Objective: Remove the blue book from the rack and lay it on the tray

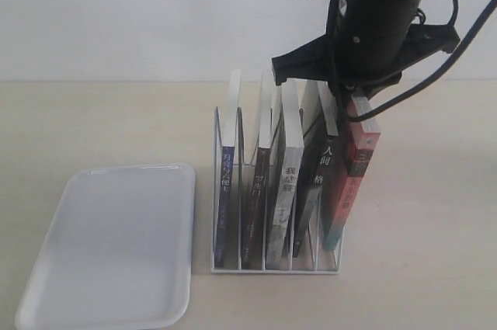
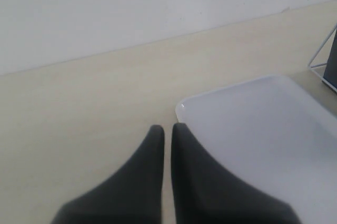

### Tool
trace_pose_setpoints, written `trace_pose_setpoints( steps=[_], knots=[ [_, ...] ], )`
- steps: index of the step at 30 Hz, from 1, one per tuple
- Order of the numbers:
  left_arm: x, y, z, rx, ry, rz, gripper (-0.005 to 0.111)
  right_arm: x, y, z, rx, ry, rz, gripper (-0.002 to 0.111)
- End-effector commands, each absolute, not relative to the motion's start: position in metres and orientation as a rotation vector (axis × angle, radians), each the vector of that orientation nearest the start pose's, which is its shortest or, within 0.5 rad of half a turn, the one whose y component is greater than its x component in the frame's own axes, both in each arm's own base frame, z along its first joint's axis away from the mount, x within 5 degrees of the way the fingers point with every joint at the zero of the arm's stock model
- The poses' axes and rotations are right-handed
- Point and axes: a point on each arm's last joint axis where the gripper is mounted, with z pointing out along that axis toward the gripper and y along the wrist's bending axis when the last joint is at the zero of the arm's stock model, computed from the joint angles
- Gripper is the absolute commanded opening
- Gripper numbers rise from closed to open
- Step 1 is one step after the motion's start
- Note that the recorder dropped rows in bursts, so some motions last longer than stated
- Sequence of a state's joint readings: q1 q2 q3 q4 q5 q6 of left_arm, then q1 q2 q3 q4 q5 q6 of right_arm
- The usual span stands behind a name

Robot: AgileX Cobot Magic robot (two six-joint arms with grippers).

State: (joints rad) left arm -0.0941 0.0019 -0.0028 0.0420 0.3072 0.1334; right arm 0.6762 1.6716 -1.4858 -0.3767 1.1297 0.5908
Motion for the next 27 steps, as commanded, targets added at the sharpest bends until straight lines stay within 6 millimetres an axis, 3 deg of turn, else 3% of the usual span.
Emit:
trace_pose_setpoints(
  steps=[1, 20, 27],
  knots=[
    [0.054, -0.005, 0.187, 0.222, 1.763, 0.047, 0.005, 0.29, 0.185, 0.343, -0.232, 2.551, -0.14, 0.0],
    [0.054, -0.005, 0.187, 0.222, 1.763, 0.047, 0.005, 0.287, 0.182, 0.351, -0.282, 2.521, -0.129, 0.0],
    [0.054, -0.005, 0.187, 0.222, 1.763, 0.047, 0.005, 0.285, 0.184, 0.364, -0.287, 2.531, -0.088, 0.0]
  ],
)
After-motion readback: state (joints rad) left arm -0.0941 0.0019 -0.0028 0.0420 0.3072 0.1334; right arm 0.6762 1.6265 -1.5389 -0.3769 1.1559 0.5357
